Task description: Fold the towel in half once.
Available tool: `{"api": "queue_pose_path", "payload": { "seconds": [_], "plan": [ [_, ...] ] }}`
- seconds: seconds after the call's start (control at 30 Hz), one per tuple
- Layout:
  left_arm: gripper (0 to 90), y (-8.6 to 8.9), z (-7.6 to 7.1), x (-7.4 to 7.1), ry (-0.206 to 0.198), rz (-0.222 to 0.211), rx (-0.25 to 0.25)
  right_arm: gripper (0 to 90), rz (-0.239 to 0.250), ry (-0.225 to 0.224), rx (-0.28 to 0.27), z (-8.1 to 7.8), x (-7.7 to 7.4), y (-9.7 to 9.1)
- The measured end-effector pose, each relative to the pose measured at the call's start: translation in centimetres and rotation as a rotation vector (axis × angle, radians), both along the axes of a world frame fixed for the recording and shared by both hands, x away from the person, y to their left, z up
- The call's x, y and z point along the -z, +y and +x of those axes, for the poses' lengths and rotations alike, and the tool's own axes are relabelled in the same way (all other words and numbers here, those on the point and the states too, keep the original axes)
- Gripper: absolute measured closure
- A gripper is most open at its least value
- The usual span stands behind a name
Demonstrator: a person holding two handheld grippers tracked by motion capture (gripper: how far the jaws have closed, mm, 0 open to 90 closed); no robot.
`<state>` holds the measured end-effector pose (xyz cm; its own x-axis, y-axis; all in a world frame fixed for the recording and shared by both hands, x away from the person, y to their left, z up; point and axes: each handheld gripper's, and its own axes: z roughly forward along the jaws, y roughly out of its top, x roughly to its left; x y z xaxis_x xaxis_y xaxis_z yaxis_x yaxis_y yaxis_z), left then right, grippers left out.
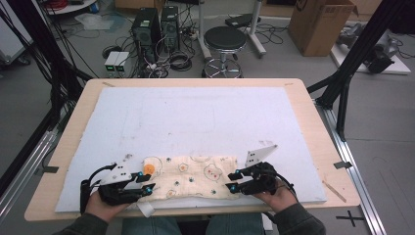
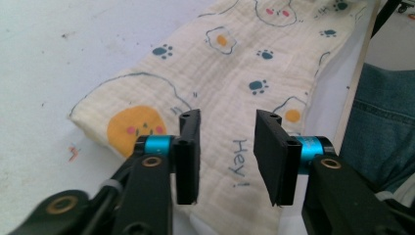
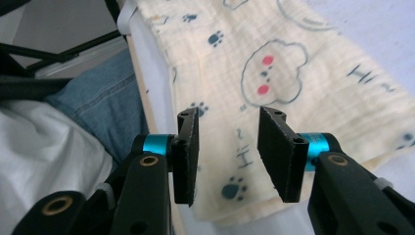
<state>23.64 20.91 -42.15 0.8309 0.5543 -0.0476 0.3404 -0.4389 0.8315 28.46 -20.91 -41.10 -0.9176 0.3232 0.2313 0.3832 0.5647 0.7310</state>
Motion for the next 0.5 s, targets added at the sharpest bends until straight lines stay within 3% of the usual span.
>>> {"api": "queue_pose_path", "payload": {
  "seconds": [0.33,0.5],
  "plan": [
    [74.6,-1.2,1.0,-0.4,-0.004,-0.044,-0.005,70.6,0.037,0.008,0.030,2.1,-0.9,1.5],
    [86.2,-1.8,1.8,-0.6,0.008,-0.029,-0.025,76.8,0.072,0.006,0.038,3.1,-1.2,2.1]
  ]
}}
